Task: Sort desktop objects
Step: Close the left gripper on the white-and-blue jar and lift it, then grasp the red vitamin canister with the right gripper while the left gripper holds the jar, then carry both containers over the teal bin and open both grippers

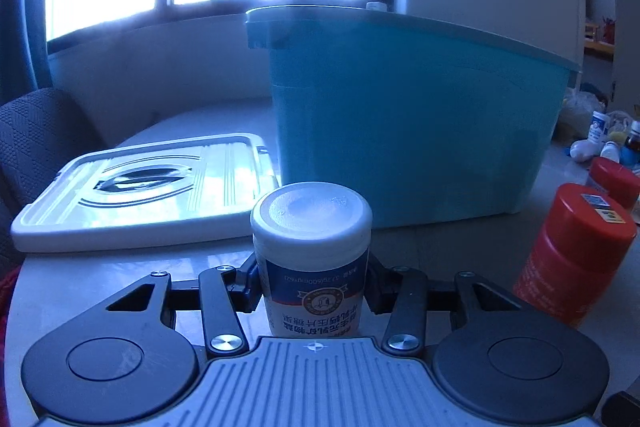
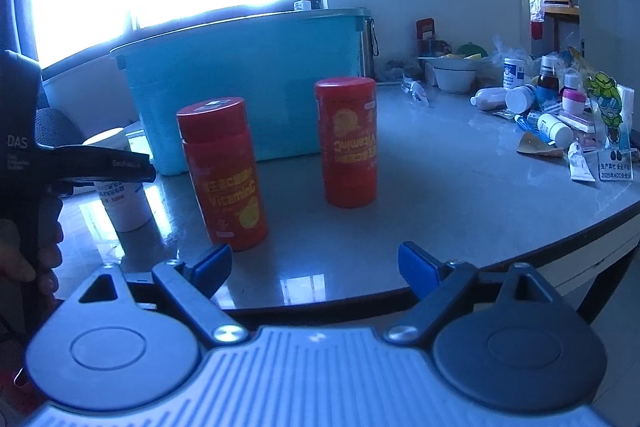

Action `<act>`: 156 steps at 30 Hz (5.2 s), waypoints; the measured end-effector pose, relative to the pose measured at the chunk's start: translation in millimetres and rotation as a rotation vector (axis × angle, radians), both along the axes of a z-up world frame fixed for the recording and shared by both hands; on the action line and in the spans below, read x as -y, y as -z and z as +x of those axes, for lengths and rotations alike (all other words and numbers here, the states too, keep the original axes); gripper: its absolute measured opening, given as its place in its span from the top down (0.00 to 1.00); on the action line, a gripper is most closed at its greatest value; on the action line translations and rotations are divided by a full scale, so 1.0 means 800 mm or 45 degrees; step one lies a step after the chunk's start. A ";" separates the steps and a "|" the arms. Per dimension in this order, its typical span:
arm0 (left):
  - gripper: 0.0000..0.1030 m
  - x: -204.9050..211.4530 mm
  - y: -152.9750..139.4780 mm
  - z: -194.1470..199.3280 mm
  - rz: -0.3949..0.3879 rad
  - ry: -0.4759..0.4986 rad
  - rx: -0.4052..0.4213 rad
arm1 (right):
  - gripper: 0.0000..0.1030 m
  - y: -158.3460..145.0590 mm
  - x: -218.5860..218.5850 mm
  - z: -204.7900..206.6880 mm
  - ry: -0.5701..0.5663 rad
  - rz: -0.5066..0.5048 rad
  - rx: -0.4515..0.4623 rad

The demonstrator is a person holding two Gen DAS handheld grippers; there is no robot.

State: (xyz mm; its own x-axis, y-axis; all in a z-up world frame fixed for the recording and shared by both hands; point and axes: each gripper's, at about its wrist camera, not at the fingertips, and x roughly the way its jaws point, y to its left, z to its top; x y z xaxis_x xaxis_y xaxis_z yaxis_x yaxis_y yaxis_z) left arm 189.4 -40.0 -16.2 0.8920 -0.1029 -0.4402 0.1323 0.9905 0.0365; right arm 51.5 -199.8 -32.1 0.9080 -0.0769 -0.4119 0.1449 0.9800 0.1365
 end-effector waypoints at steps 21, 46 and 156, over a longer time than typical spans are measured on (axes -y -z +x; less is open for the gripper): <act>0.53 -0.052 -0.022 -0.032 -0.030 -0.172 -0.033 | 0.12 -0.015 -0.022 0.017 -0.137 -0.006 0.012; 0.53 -0.079 -0.032 -0.041 -0.023 -0.267 -0.020 | 0.12 -0.008 -0.031 0.072 -0.223 0.001 0.043; 0.50 0.075 -0.186 0.272 0.022 -0.031 -0.214 | 0.35 -0.211 0.055 0.390 -0.358 -0.108 -0.073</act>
